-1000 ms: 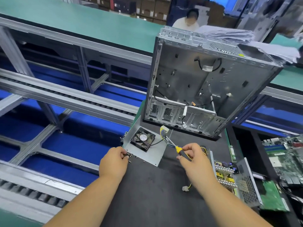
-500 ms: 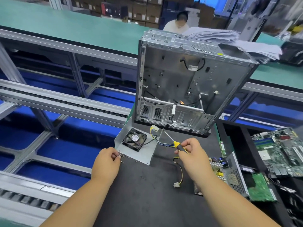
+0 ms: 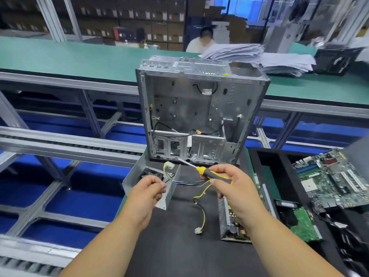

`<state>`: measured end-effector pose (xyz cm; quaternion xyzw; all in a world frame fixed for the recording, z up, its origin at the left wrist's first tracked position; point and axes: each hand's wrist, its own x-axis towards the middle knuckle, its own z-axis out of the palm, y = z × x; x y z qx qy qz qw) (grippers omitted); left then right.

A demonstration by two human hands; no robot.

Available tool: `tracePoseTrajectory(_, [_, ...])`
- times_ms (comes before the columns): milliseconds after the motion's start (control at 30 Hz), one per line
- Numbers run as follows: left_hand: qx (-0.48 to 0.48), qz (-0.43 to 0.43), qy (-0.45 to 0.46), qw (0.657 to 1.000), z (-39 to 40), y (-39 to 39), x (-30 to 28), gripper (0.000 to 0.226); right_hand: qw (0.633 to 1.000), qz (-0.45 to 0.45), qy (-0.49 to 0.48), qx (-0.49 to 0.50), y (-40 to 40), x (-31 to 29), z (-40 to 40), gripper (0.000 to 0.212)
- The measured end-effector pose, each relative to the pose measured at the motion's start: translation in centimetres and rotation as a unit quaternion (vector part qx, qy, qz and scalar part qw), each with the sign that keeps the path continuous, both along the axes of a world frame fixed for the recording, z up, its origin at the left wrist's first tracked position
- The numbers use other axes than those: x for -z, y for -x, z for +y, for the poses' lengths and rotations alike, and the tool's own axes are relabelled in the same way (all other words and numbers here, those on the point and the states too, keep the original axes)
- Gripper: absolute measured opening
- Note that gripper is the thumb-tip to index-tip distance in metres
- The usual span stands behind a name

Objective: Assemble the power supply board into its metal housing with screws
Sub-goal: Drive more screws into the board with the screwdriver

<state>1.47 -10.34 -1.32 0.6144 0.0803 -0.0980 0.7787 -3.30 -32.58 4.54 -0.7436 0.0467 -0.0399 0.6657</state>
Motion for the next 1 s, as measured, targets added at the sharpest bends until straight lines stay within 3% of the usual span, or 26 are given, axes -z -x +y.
tracePoseTrajectory(100, [0.024, 0.007, 0.109, 0.994, -2.2, 0.4, -0.7, 0.016, 0.999, -0.024, -0.033, 0.01, 1.0, -1.3, -1.7, 0.01])
tracePoseTrajectory(267, [0.054, 0.003, 0.158, 0.986, -6.0, 1.0, -1.9, 0.01, 0.995, -0.058, -0.067, 0.035, 2.4, -3.1, -5.1, 0.011])
tracePoseTrajectory(367, [0.07, 0.006, 0.149, 0.986, -8.5, 1.3, -2.2, 0.012, 0.996, -0.067, -0.038, 0.039, 3.1, -3.5, -7.1, 0.018])
tracePoseTrajectory(667, [0.112, -0.005, 0.074, 0.991, -15.3, 2.9, -2.3, 0.01, 0.996, -0.061, 0.026, 0.053, 5.1, -3.2, -13.2, 0.013])
tracePoseTrajectory(800, [0.118, -0.018, 0.049, 0.992, -18.1, 3.4, -2.3, 0.01, 0.997, -0.059, 0.027, 0.037, 5.7, -3.1, -16.1, 0.001])
tracePoseTrajectory(1000, [0.098, -0.01, 0.055, 0.994, -21.9, 4.0, -2.1, 0.01, 0.998, -0.055, 0.009, 0.032, 6.0, -2.0, -19.9, 0.002])
